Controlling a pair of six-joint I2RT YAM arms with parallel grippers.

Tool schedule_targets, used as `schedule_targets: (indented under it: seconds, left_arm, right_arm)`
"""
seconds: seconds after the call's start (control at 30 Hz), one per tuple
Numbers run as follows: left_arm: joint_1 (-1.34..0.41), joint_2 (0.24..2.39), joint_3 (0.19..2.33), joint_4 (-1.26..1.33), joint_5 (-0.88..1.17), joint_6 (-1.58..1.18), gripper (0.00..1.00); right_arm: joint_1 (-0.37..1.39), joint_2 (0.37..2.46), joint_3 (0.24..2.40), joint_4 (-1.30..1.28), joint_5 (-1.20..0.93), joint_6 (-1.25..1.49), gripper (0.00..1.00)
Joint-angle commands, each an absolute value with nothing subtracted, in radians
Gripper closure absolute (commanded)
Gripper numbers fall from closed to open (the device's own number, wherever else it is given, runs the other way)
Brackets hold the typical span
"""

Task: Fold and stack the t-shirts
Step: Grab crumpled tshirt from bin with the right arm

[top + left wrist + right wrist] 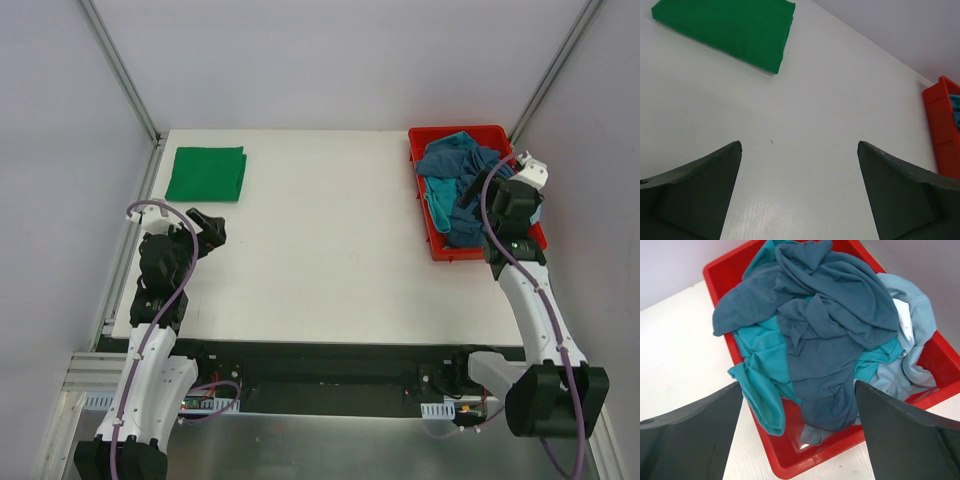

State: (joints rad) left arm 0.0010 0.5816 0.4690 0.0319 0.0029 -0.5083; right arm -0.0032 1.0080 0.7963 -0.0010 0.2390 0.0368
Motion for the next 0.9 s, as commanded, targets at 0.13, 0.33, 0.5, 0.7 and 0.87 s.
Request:
schedule_targets:
  seconds: [0.13, 0.33, 0.5, 0.7, 0.87]
  left_arm:
    - [0.003, 0.615, 0.520, 0.069, 0.054, -0.497, 0.01]
    - [0.005, 0.635, 0.526, 0.067, 0.060, -0.497, 0.01]
    - [0.005, 0.634, 0.526, 0.068, 0.060, -0.497, 0.01]
    - [0.005, 0.637, 0.528, 0.067, 0.051, -0.492, 0.01]
    - [0.005, 0.635, 0.528, 0.068, 0.054, -0.492, 0.01]
  right_arm:
    - [-0.017, 1.377, 1.234, -0.300, 0.442, -0.029, 0.04]
    - [-0.074, 1.728, 1.584, -0.458, 0.338, -0.066, 0.04]
    - [-0.097, 1.971, 1.782, -0.558, 0.258, -0.043, 0.04]
    - [-0.103, 2.082, 1.884, -0.611, 0.184, -0.015, 0.41]
    - [-0.106, 2.040, 1.893, -0.600, 0.201, -0.028, 0.99]
